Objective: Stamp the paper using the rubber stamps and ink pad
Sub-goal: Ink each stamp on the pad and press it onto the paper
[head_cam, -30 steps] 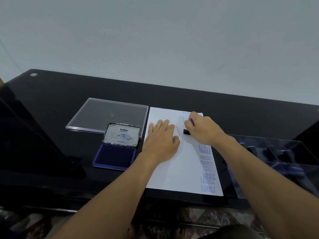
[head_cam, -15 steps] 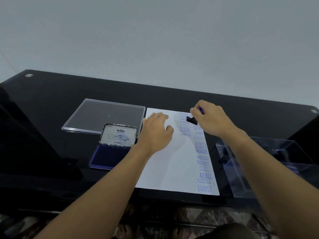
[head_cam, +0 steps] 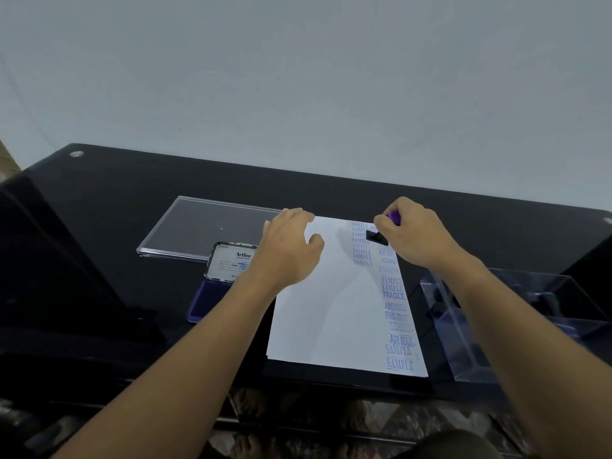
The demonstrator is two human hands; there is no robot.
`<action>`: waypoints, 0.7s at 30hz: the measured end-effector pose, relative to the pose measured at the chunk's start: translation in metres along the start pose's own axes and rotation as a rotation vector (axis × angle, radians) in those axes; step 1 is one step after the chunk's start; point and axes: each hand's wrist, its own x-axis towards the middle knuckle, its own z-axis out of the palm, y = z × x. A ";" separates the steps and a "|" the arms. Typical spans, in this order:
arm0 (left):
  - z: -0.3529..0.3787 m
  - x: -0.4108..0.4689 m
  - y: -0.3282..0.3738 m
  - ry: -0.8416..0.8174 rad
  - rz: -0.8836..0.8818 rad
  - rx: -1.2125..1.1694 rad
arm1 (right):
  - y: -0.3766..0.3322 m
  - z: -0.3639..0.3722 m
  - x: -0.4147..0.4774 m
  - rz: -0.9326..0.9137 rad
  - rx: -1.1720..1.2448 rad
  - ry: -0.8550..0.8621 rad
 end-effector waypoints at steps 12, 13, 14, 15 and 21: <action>-0.049 -0.031 -0.044 0.088 -0.066 0.016 | -0.051 0.012 -0.025 -0.085 0.090 -0.075; -0.054 -0.035 -0.050 0.088 -0.082 0.024 | -0.058 0.016 -0.027 -0.096 0.104 -0.090; -0.059 -0.039 -0.055 0.089 -0.095 0.033 | -0.066 0.021 -0.031 -0.108 0.114 -0.107; -0.063 -0.043 -0.061 0.090 -0.108 0.049 | -0.074 0.026 -0.034 -0.121 0.120 -0.125; -0.086 -0.069 -0.095 0.136 -0.195 0.077 | -0.117 0.056 -0.049 -0.225 0.116 -0.193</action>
